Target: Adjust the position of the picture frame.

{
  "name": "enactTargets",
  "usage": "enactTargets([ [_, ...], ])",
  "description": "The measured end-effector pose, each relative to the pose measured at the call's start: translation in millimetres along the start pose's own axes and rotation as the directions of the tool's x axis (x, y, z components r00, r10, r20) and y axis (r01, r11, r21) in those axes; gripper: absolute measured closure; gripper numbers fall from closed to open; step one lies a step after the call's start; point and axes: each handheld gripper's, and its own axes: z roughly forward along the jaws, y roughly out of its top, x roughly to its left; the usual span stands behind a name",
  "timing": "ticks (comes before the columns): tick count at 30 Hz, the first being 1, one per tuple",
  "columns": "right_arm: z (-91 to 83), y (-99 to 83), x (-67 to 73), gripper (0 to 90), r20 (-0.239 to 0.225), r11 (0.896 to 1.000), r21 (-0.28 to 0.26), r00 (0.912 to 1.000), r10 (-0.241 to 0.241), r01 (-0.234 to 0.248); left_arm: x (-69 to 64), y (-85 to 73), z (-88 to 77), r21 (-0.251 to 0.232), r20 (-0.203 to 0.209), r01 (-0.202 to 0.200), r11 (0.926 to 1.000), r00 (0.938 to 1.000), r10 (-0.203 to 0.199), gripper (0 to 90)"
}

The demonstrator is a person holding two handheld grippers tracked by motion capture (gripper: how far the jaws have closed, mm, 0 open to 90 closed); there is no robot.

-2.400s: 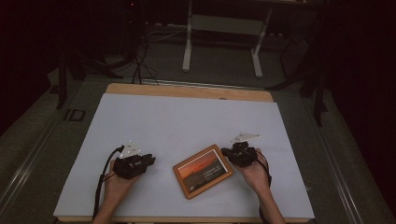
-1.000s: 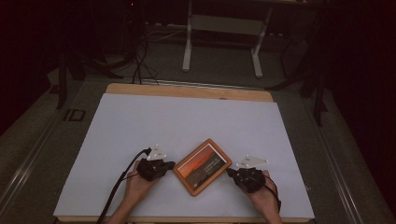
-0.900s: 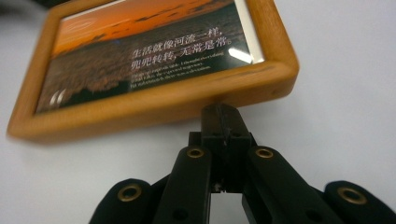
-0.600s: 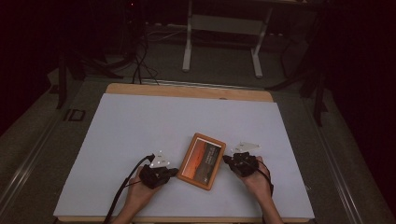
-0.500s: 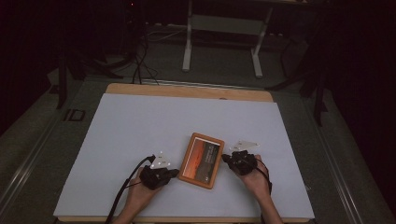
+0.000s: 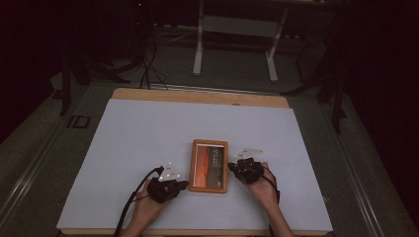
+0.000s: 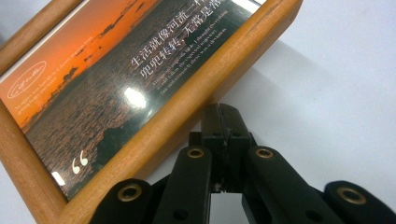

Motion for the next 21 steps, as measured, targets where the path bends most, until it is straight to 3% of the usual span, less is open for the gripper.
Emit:
enactTargets([
  [21,2.6,-4.7,11.8,90.0,-0.037,1.000,-0.006,0.9993,-0.007,0.007,8.5,-1.3,-6.8,-0.036,-0.015,0.044,0.9984,0.9989,-0.044,89.9],
])
